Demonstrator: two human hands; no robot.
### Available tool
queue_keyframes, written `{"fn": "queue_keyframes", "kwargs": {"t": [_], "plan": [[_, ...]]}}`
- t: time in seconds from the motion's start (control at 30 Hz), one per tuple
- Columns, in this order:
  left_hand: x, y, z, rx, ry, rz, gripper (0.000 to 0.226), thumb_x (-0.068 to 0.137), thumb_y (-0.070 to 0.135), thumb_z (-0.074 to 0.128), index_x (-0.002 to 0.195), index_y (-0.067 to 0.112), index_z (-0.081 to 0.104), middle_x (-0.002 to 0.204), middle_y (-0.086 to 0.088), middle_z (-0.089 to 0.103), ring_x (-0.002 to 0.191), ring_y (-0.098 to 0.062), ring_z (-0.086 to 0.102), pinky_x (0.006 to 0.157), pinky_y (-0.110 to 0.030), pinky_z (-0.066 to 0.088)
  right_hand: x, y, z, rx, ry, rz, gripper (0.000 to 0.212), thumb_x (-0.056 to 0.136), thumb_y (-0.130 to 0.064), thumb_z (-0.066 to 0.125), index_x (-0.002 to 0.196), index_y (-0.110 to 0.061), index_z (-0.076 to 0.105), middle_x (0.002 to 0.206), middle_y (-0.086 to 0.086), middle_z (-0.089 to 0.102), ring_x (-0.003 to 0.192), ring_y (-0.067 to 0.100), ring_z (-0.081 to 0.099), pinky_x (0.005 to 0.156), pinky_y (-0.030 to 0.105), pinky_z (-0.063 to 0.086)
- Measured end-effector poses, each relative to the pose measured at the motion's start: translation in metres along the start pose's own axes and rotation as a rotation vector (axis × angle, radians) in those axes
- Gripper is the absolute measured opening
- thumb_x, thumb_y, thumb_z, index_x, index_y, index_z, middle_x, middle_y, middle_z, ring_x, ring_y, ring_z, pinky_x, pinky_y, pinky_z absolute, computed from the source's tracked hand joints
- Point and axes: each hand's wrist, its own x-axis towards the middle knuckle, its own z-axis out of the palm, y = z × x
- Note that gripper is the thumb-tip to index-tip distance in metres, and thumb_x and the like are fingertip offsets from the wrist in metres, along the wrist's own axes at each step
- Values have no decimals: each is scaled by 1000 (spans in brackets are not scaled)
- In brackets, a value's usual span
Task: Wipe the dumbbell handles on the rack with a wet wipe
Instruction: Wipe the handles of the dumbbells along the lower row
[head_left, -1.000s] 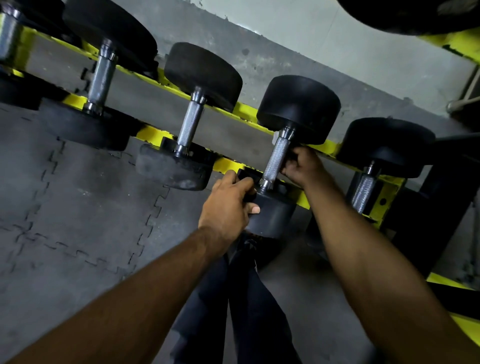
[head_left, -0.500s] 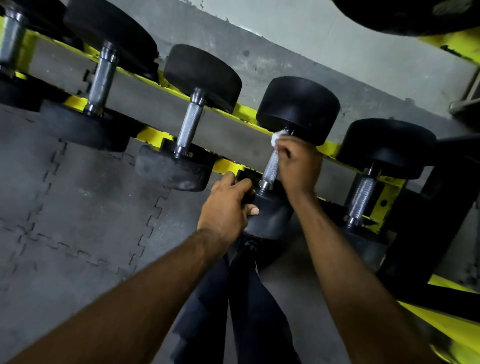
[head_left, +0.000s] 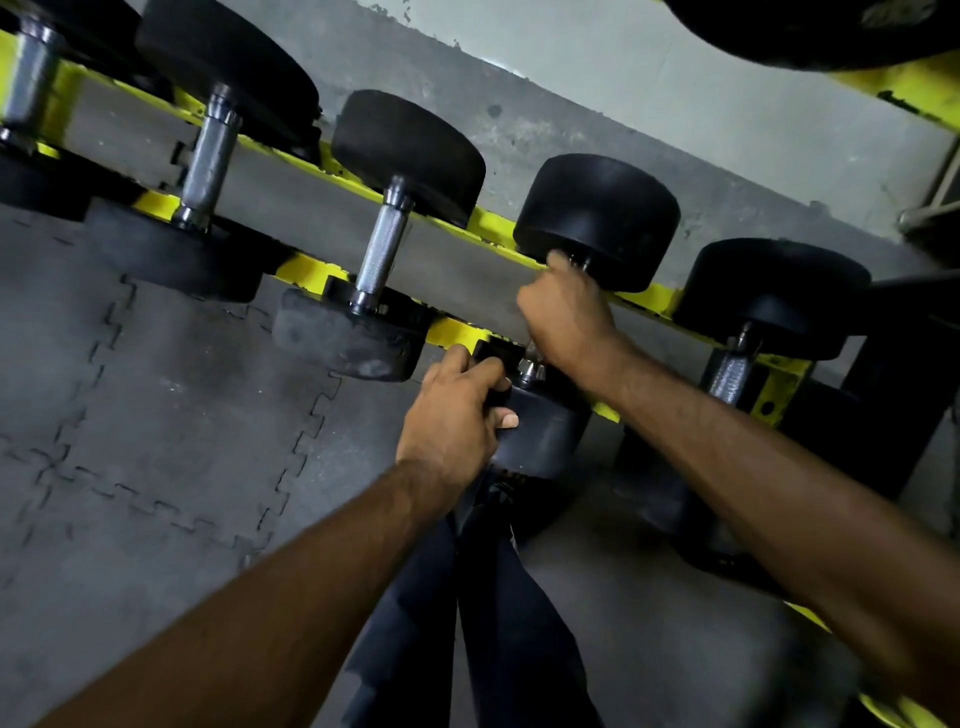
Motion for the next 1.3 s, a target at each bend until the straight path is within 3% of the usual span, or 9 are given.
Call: {"fn": "queue_keyframes", "kwargs": {"t": [0.13,0.23,0.43,0.53,0.67,0.83,1.03,1.2,1.3], "plan": [[0,0,0,-12,10,-4,28,76,15,79,91,22,56,101,2,47,95,-23,50,72,-43,54,-5,-4,4,-84,26,-122,16,92,-14,55,99,-13,70,102,8,68,112,29,49,91,36,39],[-1,0,1,-9,9,7,29,76,17,79,90,23,55,99,1,46,93,-24,50,70,-45,53,-22,-3,26,242,67,-176,14,85,-5,56,89,-10,69,93,10,66,100,32,56,79,37,48],[0,2,-1,4,-6,-4,28,78,18,79,88,23,53,99,4,45,94,-23,48,74,-41,52,-31,9,60,1110,630,444,5,76,-10,73,80,-14,72,86,-1,72,82,12,64,76,28,50],[0,3,0,3,7,5,28,76,15,78,86,23,53,96,4,44,90,-23,48,72,-41,52,-36,-8,68,1623,589,859,16,74,-5,77,73,-18,67,71,-4,70,62,5,66,63,26,56],[0,2,0,7,5,11,28,77,17,78,86,22,53,96,5,43,89,-22,48,72,-41,52,-9,10,73,2085,510,977,23,85,8,67,80,-15,68,61,-6,68,55,7,61,51,20,51],[1,2,-1,12,-4,7,27,76,16,79,87,20,55,97,4,44,91,-23,48,71,-39,52,-3,19,77,2233,301,922,26,88,12,56,94,-9,69,77,2,69,64,8,63,60,19,53],[1,1,-1,26,-4,9,26,77,18,79,88,20,55,97,3,44,90,-22,47,70,-37,50,-44,9,89,2111,-46,772,20,83,18,62,92,1,69,74,11,67,61,14,66,68,22,60],[0,2,-3,34,-13,15,26,78,19,79,90,19,56,98,4,43,93,-20,46,73,-32,47,-11,26,86,2116,142,676,32,85,20,51,114,12,63,117,30,65,97,26,65,70,24,57],[0,3,-6,23,-12,26,25,78,19,79,90,18,57,98,2,45,91,-21,46,73,-32,47,-23,23,91,2103,150,731,20,83,17,61,100,8,69,88,15,75,76,16,68,66,23,59]]}}
